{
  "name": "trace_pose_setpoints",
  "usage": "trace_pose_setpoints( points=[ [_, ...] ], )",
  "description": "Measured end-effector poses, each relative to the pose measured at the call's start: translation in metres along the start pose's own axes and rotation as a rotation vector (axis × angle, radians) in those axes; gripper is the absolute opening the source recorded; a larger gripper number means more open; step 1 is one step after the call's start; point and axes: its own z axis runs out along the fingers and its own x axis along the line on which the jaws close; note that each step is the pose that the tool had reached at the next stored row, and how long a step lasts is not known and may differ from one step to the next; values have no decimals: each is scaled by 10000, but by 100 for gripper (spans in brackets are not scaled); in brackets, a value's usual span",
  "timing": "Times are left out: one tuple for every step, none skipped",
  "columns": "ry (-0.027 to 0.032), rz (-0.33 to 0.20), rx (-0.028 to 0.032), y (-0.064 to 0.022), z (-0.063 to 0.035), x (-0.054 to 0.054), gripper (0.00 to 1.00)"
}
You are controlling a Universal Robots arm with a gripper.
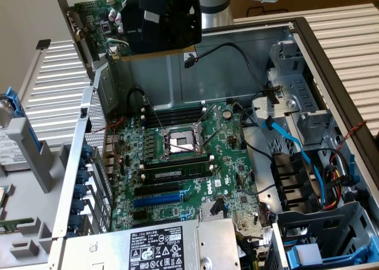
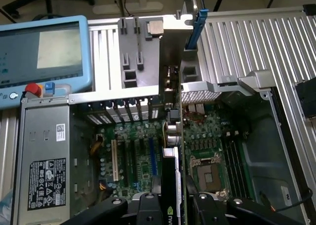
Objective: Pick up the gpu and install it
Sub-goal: 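Insert the gpu into the slot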
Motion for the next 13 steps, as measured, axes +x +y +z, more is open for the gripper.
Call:
trace_pose_setpoints(
  points=[
    [10,5,-79,0,0,1,29],
    [22,14,-181,0,0,1,29],
    [36,25,-301,0,0,2,29],
    [54,38,-455,0,0,3,29],
    [72,50,-604,-2,-1,4,29],
    [85,60,-724,-3,-1,6,29],
    [98,70,-838,-9,-1,12,29],
    [108,78,-946,-19,-1,21,29],
    [114,83,-1010,-34,0,31,29],
    [115,84,-1060,-51,4,40,29],
    [113,85,-1089,-70,9,49,29],
    [113,86,-1108,-91,17,59,29],
    [113,87,-1120,-111,26,69,29]
  ],
)
